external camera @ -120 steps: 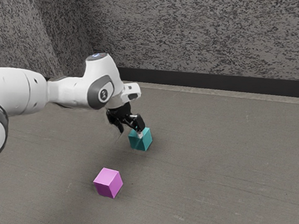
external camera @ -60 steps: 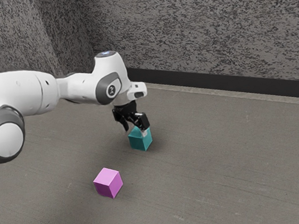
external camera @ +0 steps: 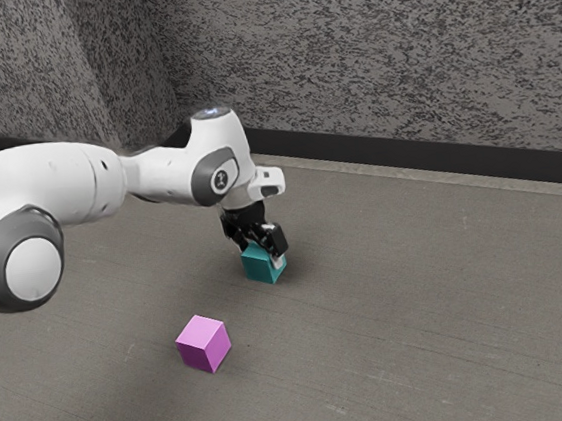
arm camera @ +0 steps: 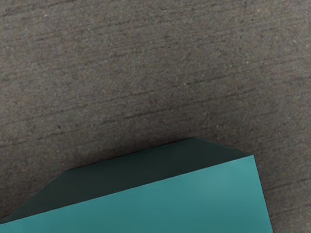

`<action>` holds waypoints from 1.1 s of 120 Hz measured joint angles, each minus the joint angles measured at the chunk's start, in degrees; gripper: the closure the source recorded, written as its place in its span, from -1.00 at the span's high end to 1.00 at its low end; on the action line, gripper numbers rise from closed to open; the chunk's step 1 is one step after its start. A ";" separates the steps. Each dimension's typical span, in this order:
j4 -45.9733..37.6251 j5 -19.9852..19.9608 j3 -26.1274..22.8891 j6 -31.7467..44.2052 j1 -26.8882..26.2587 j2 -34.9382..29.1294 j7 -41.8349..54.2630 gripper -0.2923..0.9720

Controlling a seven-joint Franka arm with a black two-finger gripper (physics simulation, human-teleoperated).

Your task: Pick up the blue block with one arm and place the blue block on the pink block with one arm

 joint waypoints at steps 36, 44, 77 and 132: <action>2.59 -0.14 0.73 0.05 -0.47 1.63 0.63 0.54; 3.14 -0.18 0.95 0.01 -0.64 1.95 0.75 0.54; 3.82 -0.22 1.07 -0.06 -1.10 2.25 1.11 0.54; 3.53 -0.19 1.89 -0.46 -1.24 0.93 0.83 -0.03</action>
